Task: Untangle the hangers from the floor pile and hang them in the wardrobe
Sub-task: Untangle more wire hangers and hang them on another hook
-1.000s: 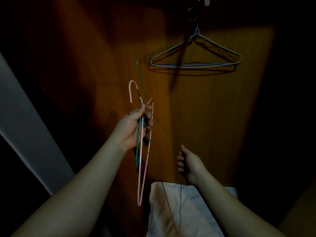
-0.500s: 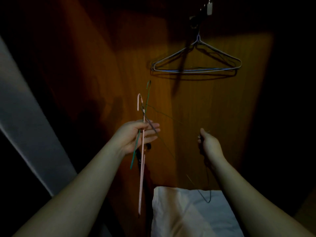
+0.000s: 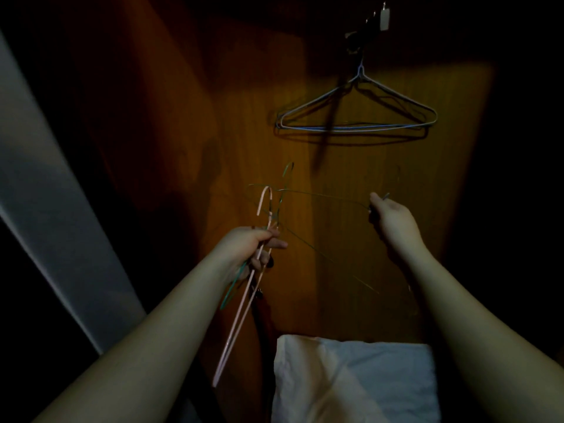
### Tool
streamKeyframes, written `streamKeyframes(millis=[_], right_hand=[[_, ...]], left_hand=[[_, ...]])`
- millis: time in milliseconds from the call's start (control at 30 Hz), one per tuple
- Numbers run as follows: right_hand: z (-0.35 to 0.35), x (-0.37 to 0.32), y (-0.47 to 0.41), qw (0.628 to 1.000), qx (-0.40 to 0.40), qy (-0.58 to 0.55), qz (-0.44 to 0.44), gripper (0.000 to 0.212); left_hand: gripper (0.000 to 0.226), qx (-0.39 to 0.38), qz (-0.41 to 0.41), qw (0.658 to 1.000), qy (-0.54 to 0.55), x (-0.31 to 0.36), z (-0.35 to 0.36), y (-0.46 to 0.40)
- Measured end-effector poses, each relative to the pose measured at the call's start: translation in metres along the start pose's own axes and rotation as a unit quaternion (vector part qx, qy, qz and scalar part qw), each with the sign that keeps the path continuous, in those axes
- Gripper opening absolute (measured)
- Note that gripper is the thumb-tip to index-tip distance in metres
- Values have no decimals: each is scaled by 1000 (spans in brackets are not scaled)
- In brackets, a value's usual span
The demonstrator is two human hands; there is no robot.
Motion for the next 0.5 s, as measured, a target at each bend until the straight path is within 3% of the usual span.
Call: streamKeyframes(millis=[100,267,500], right_hand=[[2,-21,-1,997,-8,57,-48,41],[13,-46,4,990,-47,81,-103,35],[-29,-60,-42,990,-7,103,-98,38]], left_hand=[[21,-12,-13,1000,11,-1,5,-2],[19,-47,-25,997,48,-3,12,-10],[23,-28,-22,993,115,-3,0,-25]])
Point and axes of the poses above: each hand's wrist, its own y-axis away from the middle knuckle, its own z-axis out of the palm, x = y × z, the point moved 10 cm from there along -y, towards the middle knuckle, and after that the axes turned 8 degrees about -y, right-handed, at the moved point
